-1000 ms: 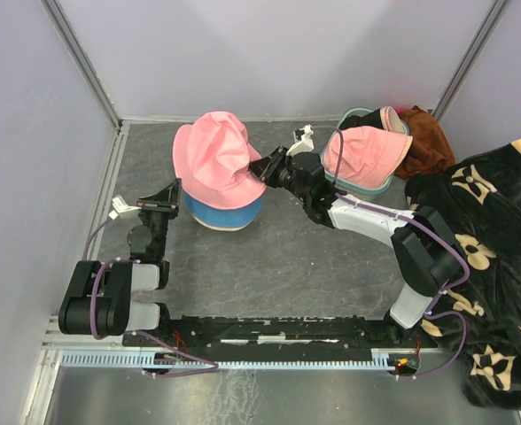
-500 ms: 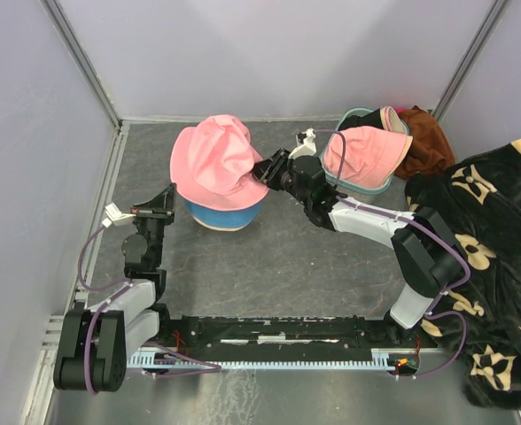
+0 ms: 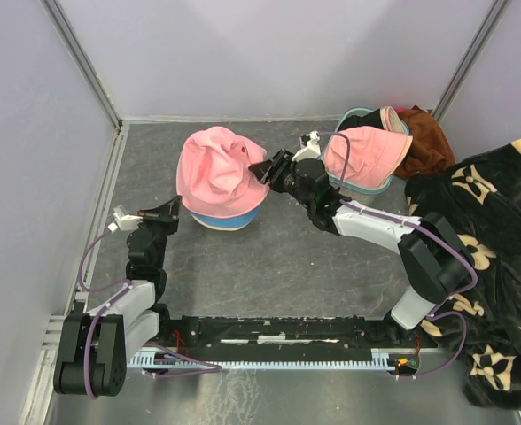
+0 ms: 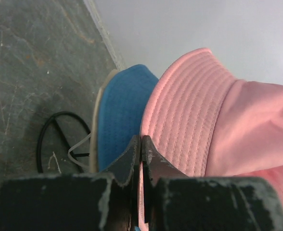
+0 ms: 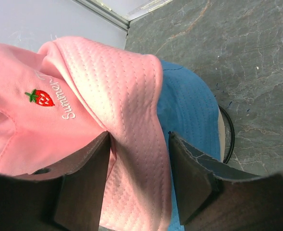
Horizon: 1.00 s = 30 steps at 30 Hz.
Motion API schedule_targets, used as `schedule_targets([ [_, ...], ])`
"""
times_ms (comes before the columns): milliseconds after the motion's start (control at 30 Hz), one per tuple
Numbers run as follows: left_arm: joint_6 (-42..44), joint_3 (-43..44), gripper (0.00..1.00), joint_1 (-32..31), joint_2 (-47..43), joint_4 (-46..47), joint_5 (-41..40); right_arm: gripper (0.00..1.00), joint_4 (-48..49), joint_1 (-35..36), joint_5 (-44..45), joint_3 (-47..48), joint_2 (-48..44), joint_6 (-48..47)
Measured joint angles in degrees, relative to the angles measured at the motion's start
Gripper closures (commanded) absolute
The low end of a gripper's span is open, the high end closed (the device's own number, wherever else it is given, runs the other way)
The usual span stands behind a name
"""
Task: Stack the hats
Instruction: Stack the hat on the hat.
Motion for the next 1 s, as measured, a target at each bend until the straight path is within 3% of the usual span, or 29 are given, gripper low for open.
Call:
schedule_targets([
  [467,2.2,1.7,0.97,0.0,1.0,-5.9,0.7,0.41,0.8,-2.3,-0.1,-0.7,-0.7,0.1],
  [767,3.2,2.9,0.97,0.0,1.8,-7.2,1.5,0.56,2.9,-5.7,-1.1,1.2,-0.3,1.3],
  [867,3.4,3.0,0.97,0.0,1.9,-7.7,1.5,0.54,3.5,-6.7,-1.3,2.3,0.7,2.1],
  [1000,4.1,3.3,0.97,0.0,1.9,-9.0,1.6,0.44,4.4,-7.5,-1.7,2.6,2.1,3.0],
])
